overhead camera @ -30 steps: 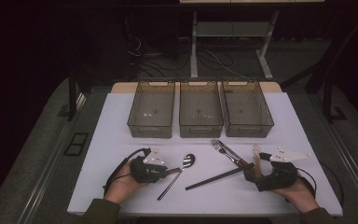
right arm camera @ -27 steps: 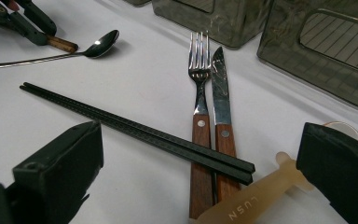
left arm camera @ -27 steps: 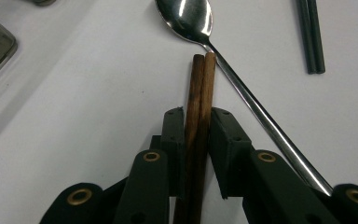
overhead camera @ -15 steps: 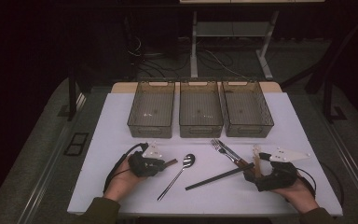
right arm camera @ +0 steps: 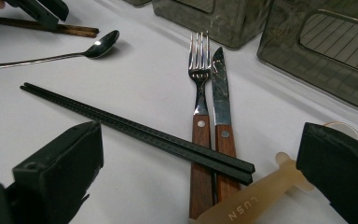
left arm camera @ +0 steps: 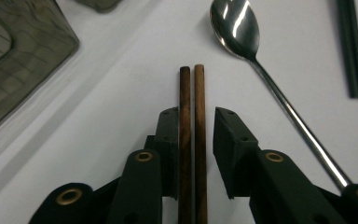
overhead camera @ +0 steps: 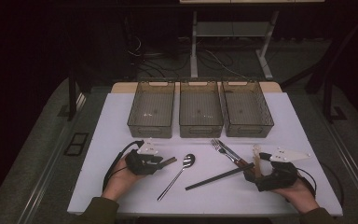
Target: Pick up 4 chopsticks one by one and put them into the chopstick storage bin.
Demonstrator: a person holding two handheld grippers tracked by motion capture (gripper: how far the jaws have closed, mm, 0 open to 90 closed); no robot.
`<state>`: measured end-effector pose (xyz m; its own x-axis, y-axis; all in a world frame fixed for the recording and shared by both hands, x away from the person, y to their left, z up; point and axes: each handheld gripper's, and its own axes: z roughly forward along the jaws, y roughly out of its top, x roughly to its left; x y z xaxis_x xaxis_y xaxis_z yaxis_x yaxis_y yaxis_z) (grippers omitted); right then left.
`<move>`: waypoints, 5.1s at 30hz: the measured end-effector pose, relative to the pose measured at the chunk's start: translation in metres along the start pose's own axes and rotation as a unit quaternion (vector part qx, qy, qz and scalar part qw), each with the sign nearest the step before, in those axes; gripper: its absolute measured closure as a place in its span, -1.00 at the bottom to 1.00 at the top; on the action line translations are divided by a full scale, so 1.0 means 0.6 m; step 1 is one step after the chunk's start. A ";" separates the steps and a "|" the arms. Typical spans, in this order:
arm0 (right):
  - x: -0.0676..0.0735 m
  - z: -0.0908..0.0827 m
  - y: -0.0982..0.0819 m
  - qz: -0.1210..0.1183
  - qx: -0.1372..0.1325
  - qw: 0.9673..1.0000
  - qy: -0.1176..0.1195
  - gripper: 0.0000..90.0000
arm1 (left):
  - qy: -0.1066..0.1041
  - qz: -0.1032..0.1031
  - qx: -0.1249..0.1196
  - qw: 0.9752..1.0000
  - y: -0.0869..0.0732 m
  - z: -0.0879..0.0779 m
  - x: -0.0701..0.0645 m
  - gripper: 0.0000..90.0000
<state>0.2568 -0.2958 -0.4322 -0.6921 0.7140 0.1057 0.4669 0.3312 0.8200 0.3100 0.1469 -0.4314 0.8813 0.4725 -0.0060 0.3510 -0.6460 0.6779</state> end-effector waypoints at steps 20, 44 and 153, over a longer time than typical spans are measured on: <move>0.011 0.014 0.002 -0.013 0.003 1.000 0.018 -0.98 | 0.008 -0.071 -0.060 0.996 -0.069 -0.084 0.026 0.38; 0.012 0.014 0.001 -0.014 0.005 1.000 0.016 -0.98 | -0.027 -0.058 -0.012 0.998 -0.082 -0.066 0.024 0.78; 0.011 0.012 0.002 -0.012 0.001 1.000 0.017 -0.98 | -0.009 -0.059 -0.026 0.998 -0.019 -0.082 0.011 0.88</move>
<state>0.2567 -0.2866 -0.4344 -0.7213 0.6847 0.1044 0.4503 0.3491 0.8218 0.2966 0.1870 -0.4032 0.8403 0.5327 -0.1006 0.4364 -0.5547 0.7084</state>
